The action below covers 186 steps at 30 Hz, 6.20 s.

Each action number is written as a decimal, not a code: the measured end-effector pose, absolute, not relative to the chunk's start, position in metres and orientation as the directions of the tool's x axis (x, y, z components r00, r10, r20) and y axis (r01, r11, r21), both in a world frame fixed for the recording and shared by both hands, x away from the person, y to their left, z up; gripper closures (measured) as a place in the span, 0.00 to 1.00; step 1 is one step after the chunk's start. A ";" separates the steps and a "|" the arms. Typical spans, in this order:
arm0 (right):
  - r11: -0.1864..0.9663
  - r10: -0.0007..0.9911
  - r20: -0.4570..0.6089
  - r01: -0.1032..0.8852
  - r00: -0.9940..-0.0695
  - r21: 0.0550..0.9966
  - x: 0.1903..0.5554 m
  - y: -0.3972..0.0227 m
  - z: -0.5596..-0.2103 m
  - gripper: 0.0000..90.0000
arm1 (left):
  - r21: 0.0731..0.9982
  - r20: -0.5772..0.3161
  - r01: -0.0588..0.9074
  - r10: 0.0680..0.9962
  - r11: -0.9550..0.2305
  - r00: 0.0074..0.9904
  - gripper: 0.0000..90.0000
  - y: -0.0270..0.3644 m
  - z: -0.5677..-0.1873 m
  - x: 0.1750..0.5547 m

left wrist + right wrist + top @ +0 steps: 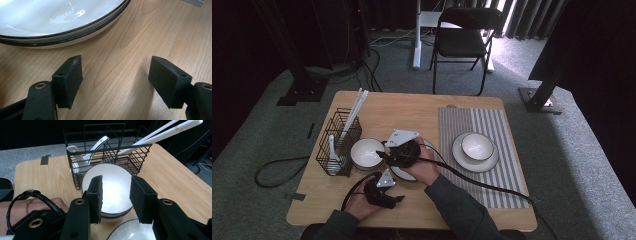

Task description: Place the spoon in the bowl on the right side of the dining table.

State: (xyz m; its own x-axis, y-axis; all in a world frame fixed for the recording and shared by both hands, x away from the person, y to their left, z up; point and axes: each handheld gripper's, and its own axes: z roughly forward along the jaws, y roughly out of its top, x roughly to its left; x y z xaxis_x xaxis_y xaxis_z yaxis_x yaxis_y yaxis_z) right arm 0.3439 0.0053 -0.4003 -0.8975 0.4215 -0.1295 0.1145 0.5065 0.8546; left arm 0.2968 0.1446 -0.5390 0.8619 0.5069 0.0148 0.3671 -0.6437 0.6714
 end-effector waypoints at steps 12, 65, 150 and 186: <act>0.533 0.439 -0.157 0.116 -0.885 0.838 0.355 0.015 -0.404 0.68 | 0.678 0.017 0.350 0.490 -0.646 0.872 0.31 0.146 -0.540 0.297; 0.556 0.154 -0.178 -0.064 -0.972 0.829 0.371 0.094 -0.389 0.68 | 0.690 0.020 0.294 0.423 -0.662 0.906 0.31 0.153 -0.541 0.293; 0.595 0.043 -0.187 -0.126 -0.981 0.794 0.371 0.124 -0.424 0.81 | 0.694 0.017 0.290 0.418 -0.659 0.908 0.30 0.155 -0.542 0.292; 0.560 0.118 -0.185 -0.088 -0.976 0.824 0.377 0.122 -0.424 0.82 | 0.696 0.015 0.292 0.420 -0.655 0.907 0.30 0.154 -0.542 0.292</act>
State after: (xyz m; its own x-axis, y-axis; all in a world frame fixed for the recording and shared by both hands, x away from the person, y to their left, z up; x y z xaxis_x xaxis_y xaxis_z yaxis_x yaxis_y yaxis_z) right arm 0.3766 0.1223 -0.4243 -0.9757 0.1182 -0.1846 -0.0880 0.5600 0.8238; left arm 0.2923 0.1543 -0.5422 0.9074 0.4201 0.0145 0.2923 -0.6554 0.6965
